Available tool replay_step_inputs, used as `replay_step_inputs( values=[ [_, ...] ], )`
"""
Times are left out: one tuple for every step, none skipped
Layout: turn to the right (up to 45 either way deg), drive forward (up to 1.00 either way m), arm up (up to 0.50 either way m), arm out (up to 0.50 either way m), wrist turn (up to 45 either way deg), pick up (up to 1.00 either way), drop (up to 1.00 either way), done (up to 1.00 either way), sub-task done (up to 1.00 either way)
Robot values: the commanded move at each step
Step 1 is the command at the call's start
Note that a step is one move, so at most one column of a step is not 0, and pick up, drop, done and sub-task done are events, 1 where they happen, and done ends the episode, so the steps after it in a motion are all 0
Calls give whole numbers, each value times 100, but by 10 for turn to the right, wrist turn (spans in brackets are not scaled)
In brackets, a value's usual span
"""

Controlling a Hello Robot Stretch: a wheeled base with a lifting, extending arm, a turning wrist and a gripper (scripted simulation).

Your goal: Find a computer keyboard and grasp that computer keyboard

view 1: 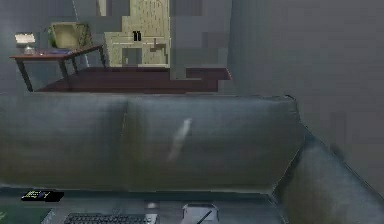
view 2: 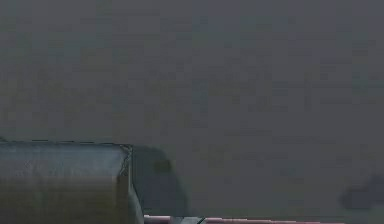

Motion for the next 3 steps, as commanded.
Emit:
replay_step_inputs(
  values=[
    [-450, 0, 0, 0, 0, 0, 0, 0, 0],
    [-450, 0, 0, 0, 0, 0, 0, 0, 0],
    [-270, 0, 0, 0, 0, 0, 0, 0, 0]
  ],
)
